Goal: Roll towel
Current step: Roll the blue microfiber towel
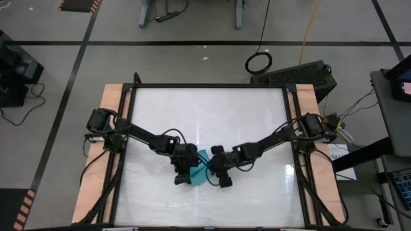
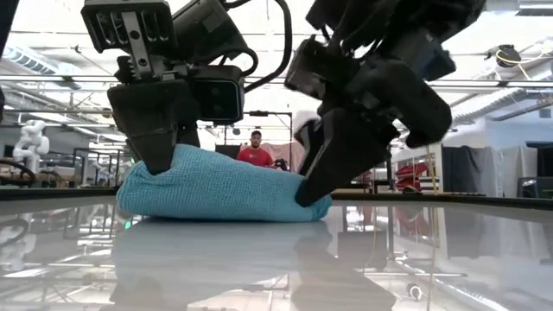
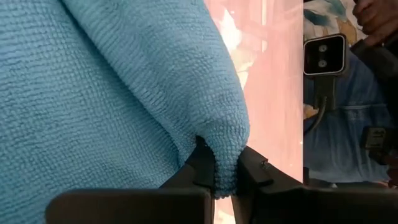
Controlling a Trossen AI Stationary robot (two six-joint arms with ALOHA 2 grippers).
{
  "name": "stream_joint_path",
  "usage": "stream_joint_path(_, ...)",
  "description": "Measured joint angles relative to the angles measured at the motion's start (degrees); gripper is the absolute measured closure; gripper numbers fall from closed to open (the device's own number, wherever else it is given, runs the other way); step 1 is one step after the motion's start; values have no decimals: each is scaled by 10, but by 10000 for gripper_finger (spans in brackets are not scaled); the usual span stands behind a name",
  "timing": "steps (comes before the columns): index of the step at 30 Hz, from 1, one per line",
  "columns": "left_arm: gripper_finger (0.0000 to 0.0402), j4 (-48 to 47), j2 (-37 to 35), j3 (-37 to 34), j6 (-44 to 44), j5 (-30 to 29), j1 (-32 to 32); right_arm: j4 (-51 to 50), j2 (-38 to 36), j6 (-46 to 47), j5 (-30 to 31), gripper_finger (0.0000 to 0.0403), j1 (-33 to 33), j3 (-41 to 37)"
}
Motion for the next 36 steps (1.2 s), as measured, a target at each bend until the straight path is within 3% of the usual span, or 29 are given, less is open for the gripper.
stream_joint_path(8,378,-29,-4,1,21,-22,0,-2,0,84,-164,391,-34,-10)
stream_joint_path(13,377,-47,-4,2,36,-54,0,-15,0,171,-218,383,-38,-10)
stream_joint_path(23,376,-45,-4,2,29,-52,0,26,0,372,-327,390,-34,-11)
stream_joint_path(31,372,-41,-4,2,-13,-30,0,24,0,441,-325,390,-34,-12)
stream_joint_path(36,324,-26,-4,-1,-30,-52,0,-29,0,443,-330,386,-31,-12)
